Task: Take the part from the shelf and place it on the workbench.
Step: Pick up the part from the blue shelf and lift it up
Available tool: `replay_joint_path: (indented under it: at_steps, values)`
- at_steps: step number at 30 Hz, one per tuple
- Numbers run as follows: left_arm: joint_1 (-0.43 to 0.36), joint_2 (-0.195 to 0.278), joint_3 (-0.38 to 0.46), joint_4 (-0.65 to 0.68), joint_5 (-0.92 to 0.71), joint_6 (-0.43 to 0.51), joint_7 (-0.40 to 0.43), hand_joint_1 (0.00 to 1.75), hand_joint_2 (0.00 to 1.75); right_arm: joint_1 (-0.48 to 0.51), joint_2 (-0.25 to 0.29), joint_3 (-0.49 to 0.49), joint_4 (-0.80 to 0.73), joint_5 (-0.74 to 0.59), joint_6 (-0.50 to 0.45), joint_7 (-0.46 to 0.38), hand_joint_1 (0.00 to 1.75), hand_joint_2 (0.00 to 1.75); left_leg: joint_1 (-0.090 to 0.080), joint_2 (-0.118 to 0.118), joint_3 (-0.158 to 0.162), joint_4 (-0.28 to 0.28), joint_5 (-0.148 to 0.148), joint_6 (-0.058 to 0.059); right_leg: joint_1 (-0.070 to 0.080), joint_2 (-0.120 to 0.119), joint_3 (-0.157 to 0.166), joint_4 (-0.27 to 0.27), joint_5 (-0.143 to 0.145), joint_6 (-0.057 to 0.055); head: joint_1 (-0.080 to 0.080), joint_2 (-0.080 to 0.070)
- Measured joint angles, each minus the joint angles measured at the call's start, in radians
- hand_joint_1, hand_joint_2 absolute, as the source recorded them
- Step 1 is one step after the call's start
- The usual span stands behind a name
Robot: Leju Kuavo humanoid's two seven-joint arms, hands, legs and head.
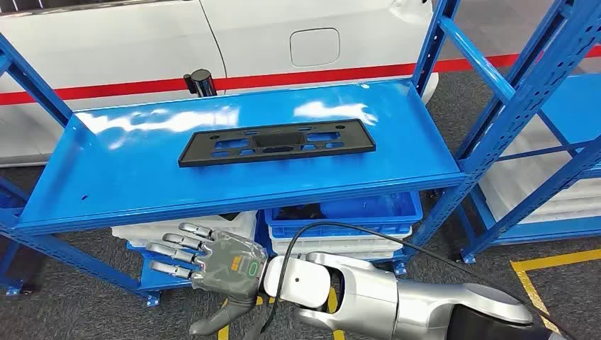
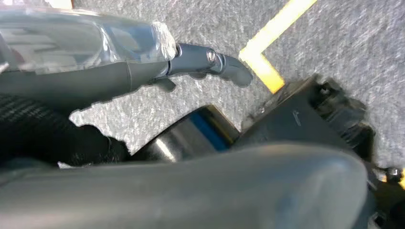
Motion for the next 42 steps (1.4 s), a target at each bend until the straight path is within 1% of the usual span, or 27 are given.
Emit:
replay_joint_path:
  at_steps: [3,4,5,7,8,9,13,15,17,18,19,20,21,23,24,25,27,29,32,33,34,35,37,38,39,40,42]
  values:
    - [-0.003,0.0,0.0,0.0,-0.002,-0.003,-0.002,0.0,0.0,0.0,0.0,0.001,0.0,-0.005,0.0,0.0,0.0,0.0,0.0,0.0,-0.066,0.101,-0.011,0.0,0.002,0.001,0.012,0.0,-0.009,-0.003,0.0,0.0]
    - [-0.004,0.0,0.0,0.0,-0.003,-0.004,-0.002,0.0,0.0,0.0,0.0,0.002,0.0,-0.008,0.0,0.0,0.0,0.0,-0.001,0.0,-0.071,0.096,0.009,0.003,0.003,0.003,0.02,0.0,-0.015,-0.003,0.0,0.0]
    - [-0.005,0.0,0.0,0.0,-0.004,-0.005,-0.003,0.0,0.0,0.0,0.0,0.002,0.0,-0.01,-0.002,0.0,0.0,0.0,-0.003,0.0,-0.057,0.052,0.044,0.008,0.004,0.004,0.029,0.0,-0.02,-0.003,0.0,0.0]
    - [-0.003,0.0,0.0,0.0,-0.007,-0.005,-0.002,0.0,0.0,-0.001,0.0,0.002,0.0,-0.015,-0.004,0.0,0.0,0.0,-0.009,0.0,0.004,-0.092,0.123,0.023,0.008,0.008,0.047,0.0,-0.033,0.002,0.0,0.0]
    - [-0.003,0.0,0.0,0.0,-0.007,-0.005,-0.002,0.0,0.0,-0.002,0.0,0.002,0.0,-0.017,-0.005,0.0,0.0,0.0,-0.012,0.0,0.027,-0.148,0.144,0.029,0.009,0.01,0.051,0.0,-0.038,0.005,0.0,0.0]
    - [-0.002,0.0,0.0,0.0,-0.008,-0.005,-0.001,0.0,0.0,-0.004,0.0,0.001,0.0,-0.019,-0.006,0.0,0.0,0.0,-0.014,0.0,0.041,-0.183,0.153,0.032,0.011,0.011,0.053,0.0,-0.043,0.009,0.001,0.0]
    - [-0.001,-0.002,0.0,0.0,-0.009,-0.004,-0.001,0.0,0.0,-0.009,0.0,-0.001,0.0,-0.02,-0.006,0.0,0.0,0.0,-0.011,-0.002,0.052,-0.204,0.146,0.044,0.01,0.007,0.05,0.013,-0.063,0.029,0.001,0.0]
    - [0.0,-0.003,0.0,0.0,-0.009,-0.004,-0.001,0.0,0.0,-0.012,0.0,-0.002,0.0,-0.023,-0.006,0.001,0.0,0.0,-0.007,-0.001,0.06,-0.209,0.144,0.051,0.008,0.003,0.007,0.102,-0.108,0.037,0.002,0.0]
    - [0.0,-0.002,0.0,0.001,-0.01,-0.004,-0.001,0.0,0.0,-0.013,-0.001,-0.002,0.001,-0.034,-0.006,0.003,0.0,0.0,-0.006,0.0,0.063,-0.209,0.139,0.056,0.006,0.002,-0.077,0.244,-0.158,0.042,0.003,0.0]
    - [0.001,-0.002,0.0,0.001,-0.01,-0.004,-0.001,0.0,0.0,-0.013,-0.002,-0.002,0.002,-0.042,-0.005,0.004,0.0,0.0,-0.006,0.0,0.065,-0.209,0.136,0.057,0.004,0.002,-0.11,0.29,-0.164,0.044,0.003,0.0]
    - [0.001,-0.002,0.0,0.001,-0.011,-0.004,-0.001,0.0,0.0,-0.013,-0.003,-0.002,0.003,-0.052,-0.004,0.005,0.0,0.0,-0.006,-0.001,0.068,-0.209,0.133,0.057,0.003,0.002,-0.125,0.298,-0.149,0.045,0.003,0.0]
    - [0.001,-0.003,0.0,0.001,-0.013,-0.004,-0.002,0.0,0.0,-0.015,-0.003,-0.003,0.005,-0.061,-0.001,0.005,0.0,0.0,-0.005,-0.003,0.074,-0.209,0.129,0.055,0.001,0.001,-0.119,0.265,-0.115,0.046,0.003,0.0]
    - [0.001,-0.003,0.0,0.001,-0.015,-0.005,-0.002,0.0,0.0,-0.019,-0.003,-0.004,0.008,-0.07,0.003,0.006,0.0,0.0,-0.005,-0.004,0.081,-0.209,0.124,0.052,-0.002,0.0,-0.094,0.199,-0.069,0.047,0.003,0.0]
    - [0.001,-0.003,0.0,0.001,-0.021,-0.006,-0.002,0.0,0.0,-0.033,-0.003,-0.005,0.014,-0.085,0.014,0.006,0.0,0.87,-0.008,-0.007,0.092,-0.207,0.114,0.042,-0.004,-0.002,-0.038,0.064,-0.002,0.045,0.002,0.0]
    - [0.001,-0.003,0.0,0.001,-0.024,-0.008,-0.002,0.0,0.0,-0.042,-0.003,-0.006,0.018,-0.092,0.02,0.005,0.0,1.31,-0.009,-0.007,0.094,-0.206,0.11,0.037,-0.003,-0.001,-0.022,0.025,0.011,0.041,0.002,0.0]
    - [0.0,-0.003,0.0,0.001,-0.026,-0.009,-0.002,0.0,0.0,-0.05,-0.002,-0.007,0.024,-0.099,0.028,0.005,0.0,1.75,-0.01,-0.008,0.094,-0.206,0.108,0.031,0.0,0.0,-0.017,0.01,0.011,0.036,0.002,0.0]
    - [-0.001,-0.003,-0.001,0.001,-0.03,-0.011,-0.002,0.0,0.0,-0.068,0.0,-0.007,0.037,-0.113,0.043,0.004,0.0,1.75,-0.007,-0.007,0.092,-0.206,0.105,0.021,0.002,0.001,-0.017,0.006,0.011,0.024,0.002,0.0]
    - [-0.002,-0.003,-0.001,0.001,-0.033,-0.012,-0.002,0.0,0.0,-0.089,0.003,-0.008,0.052,-0.125,0.054,0.002,0.0,1.75,-0.003,-0.007,0.072,-0.164,0.079,0.011,-0.001,0.001,-0.015,0.003,0.012,0.013,0.001,0.0]
    - [-0.009,-0.004,-0.001,0.001,-0.036,-0.014,-0.002,0.0,0.0,-0.105,0.008,-0.008,0.076,-0.133,0.059,0.0,0.0,1.75,0.0,-0.006,-0.028,0.036,-0.005,-0.002,-0.003,-0.002,-0.012,0.003,0.011,0.004,-0.001,0.0]
    - [-0.011,-0.005,-0.001,0.001,-0.037,-0.014,-0.003,0.0,0.0,-0.106,0.008,-0.007,0.083,-0.134,0.06,0.0,0.0,1.75,0.0,-0.006,-0.057,0.089,-0.018,-0.003,-0.003,-0.002,-0.012,0.003,0.01,0.003,-0.001,0.0]
    - [-0.013,-0.006,-0.001,0.001,-0.037,-0.014,-0.003,0.0,0.0,-0.107,0.009,-0.006,0.089,-0.134,0.062,0.0,0.0,1.75,0.0,-0.006,-0.07,0.105,-0.012,-0.003,-0.002,-0.001,-0.01,0.003,0.009,0.003,-0.001,0.0]
    - [-0.013,-0.007,-0.001,0.001,-0.037,-0.015,-0.003,0.0,0.0,-0.109,0.009,-0.005,0.095,-0.134,0.064,-0.001,0.0,1.75,0.0,-0.006,-0.06,0.077,0.014,-0.001,-0.002,0.001,-0.007,0.003,0.007,0.003,-0.001,0.0]
    - [-0.012,-0.007,-0.001,0.001,-0.038,-0.017,-0.002,0.0,0.0,-0.118,0.012,-0.003,0.107,-0.134,0.07,-0.001,0.0,1.75,-0.001,-0.007,0.001,-0.067,0.09,0.009,-0.002,0.005,0.0,0.003,0.004,0.006,-0.001,0.0]
    - [-0.011,-0.007,-0.002,0.002,-0.039,-0.019,-0.002,0.0,0.0,-0.125,0.013,-0.002,0.116,-0.135,0.074,-0.001,0.0,1.75,-0.003,-0.007,0.032,-0.136,0.117,0.014,0.0,0.008,0.001,0.003,0.001,0.009,-0.001,0.0]
    - [-0.01,-0.007,-0.002,0.003,-0.039,-0.02,-0.001,0.0,0.0,-0.132,0.014,-0.002,0.126,-0.135,0.077,0.0,0.0,1.75,-0.005,-0.007,0.051,-0.18,0.132,0.019,0.001,0.009,0.0,0.003,0.0,0.013,-0.001,0.0]
    - [-0.009,-0.007,-0.002,0.003,-0.04,-0.022,-0.001,0.0,0.0,-0.138,0.014,-0.002,0.136,-0.135,0.081,0.001,0.0,1.75,-0.008,-0.009,0.058,-0.199,0.135,0.022,0.003,0.01,-0.001,0.003,0.0,0.017,0.0,0.0]
    - [-0.009,-0.008,-0.002,0.004,-0.04,-0.022,-0.001,0.0,0.0,-0.146,0.014,-0.002,0.156,-0.138,0.086,0.002,0.0,1.75,-0.008,-0.011,0.059,-0.203,0.136,0.028,0.003,0.009,-0.002,0.002,-0.002,0.027,0.001,0.0]
